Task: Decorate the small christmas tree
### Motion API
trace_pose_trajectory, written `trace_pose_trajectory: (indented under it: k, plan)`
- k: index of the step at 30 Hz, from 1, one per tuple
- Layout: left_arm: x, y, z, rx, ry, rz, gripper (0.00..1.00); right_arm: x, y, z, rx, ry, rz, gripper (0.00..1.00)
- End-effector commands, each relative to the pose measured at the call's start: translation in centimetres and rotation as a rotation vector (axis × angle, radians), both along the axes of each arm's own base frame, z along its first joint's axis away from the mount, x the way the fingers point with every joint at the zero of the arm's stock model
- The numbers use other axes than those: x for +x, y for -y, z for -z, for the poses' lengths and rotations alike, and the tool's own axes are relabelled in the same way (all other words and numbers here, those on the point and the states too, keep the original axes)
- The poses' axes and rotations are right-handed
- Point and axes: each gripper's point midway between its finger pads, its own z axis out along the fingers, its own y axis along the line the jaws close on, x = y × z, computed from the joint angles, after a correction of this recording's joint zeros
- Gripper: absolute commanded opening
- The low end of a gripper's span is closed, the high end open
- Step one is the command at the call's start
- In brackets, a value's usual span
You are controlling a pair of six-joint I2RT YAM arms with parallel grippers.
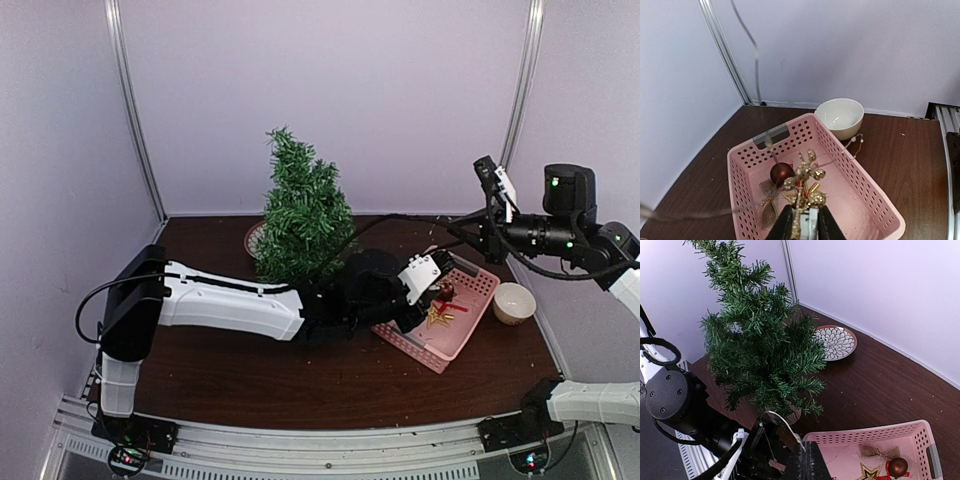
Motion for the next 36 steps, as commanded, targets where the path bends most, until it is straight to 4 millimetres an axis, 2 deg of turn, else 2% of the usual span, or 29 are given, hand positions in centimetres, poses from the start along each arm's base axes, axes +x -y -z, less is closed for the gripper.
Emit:
trace_pose_trajectory:
  k: [1,6,10,13,16,21,22,23,28,31,33,36]
  plan:
    - [0.3,-0.6,-3.4,-0.068,0.043,-0.015,0.17,0.4,0.4,0.0,0.001,0.010,0.037,0.00]
    - [0.4,-1.0,-3.5,-0.045,0.043,-0.012,0.08,1.2,1.5,1.3,-0.015,-0.015,0.126,0.00]
    - [0.8,-1.4,-3.5,-0.023,0.038,-0.019,0.06,2.4,3.1,4.0,-0.038,-0.064,0.246,0.08]
    - [1.3,-1.7,-3.3,-0.003,0.022,-0.027,0.05,3.0,4.3,5.7,-0.056,-0.097,0.326,0.44]
    - [1.7,-1.9,-3.1,0.017,0.020,-0.042,0.05,3.0,5.1,6.3,-0.062,-0.107,0.357,0.60]
    - [2.3,-2.2,-2.8,0.054,0.039,-0.069,0.05,1.7,5.8,4.9,-0.018,-0.065,0.368,0.82]
    - [2.5,-2.3,-2.9,0.060,0.039,-0.074,0.05,1.4,6.1,4.6,-0.012,-0.059,0.372,0.92]
    - [2.6,-2.3,-2.9,0.065,0.037,-0.078,0.05,1.1,6.3,4.4,-0.008,-0.055,0.378,0.98]
    - [2.8,-2.5,-3.4,0.055,0.036,-0.069,0.05,-0.1,7.0,4.5,-0.007,-0.067,0.386,0.99]
    - [1.9,-2.5,-3.8,0.023,0.033,-0.011,0.05,-0.6,6.8,5.0,-0.002,-0.075,0.365,0.94]
    - [1.5,-2.6,-4.2,0.004,0.019,0.035,0.05,-1.5,5.8,4.5,0.043,-0.067,0.291,0.90]
    - [0.8,-2.7,-4.6,-0.004,0.007,0.089,0.04,-3.6,3.6,2.8,0.147,-0.040,0.126,0.89]
